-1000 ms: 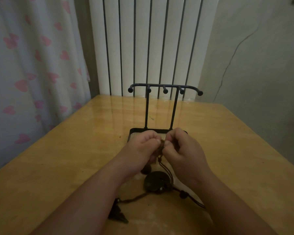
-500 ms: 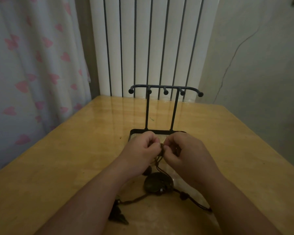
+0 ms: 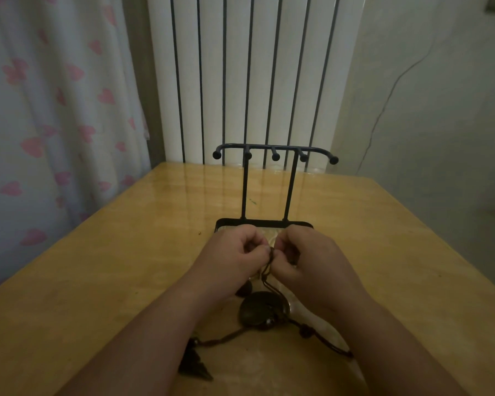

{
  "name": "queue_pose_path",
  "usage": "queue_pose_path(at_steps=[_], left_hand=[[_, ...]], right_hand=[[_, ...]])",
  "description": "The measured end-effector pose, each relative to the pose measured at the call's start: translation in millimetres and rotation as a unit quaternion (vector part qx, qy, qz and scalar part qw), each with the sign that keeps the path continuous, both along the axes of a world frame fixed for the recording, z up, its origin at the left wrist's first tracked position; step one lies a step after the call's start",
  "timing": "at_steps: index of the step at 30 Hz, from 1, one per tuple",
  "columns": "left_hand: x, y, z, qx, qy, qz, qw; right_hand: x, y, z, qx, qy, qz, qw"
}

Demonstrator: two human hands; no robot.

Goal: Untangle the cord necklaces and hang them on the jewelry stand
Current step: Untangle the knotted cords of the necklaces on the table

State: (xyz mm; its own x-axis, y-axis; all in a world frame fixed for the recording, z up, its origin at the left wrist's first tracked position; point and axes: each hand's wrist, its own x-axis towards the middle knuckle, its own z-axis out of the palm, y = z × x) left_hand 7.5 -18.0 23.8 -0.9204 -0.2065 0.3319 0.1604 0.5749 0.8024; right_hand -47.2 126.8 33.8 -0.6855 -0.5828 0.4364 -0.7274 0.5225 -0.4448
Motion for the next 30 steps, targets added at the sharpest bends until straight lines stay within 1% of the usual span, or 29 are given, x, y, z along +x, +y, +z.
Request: queue_pose_path(at_steps=[9,18,25,30], left_hand=[[-1.0,0.6,1.2,0.019,-0.002,-0.004,1.0],[-0.5,0.4,1.4,0.041,0.001,0.001,0.999],[-0.4,0.9,2.3,0.011,0.014,0.022,1.0],[-0.2,1.1,1.9,0.003,0.015,0.024,1.0]], right_hand=[[0.3,0.1,0.7,-0.004,0.018,0.001,1.0],[0.6,-1.3,0.1,-0.001,0.001,0.003,1.0],[0.7,0.6,0.2,-0.018,0.003,0.002,1.0],[0.9,1.3,1.3,0.007,0.028,0.002,1.0]])
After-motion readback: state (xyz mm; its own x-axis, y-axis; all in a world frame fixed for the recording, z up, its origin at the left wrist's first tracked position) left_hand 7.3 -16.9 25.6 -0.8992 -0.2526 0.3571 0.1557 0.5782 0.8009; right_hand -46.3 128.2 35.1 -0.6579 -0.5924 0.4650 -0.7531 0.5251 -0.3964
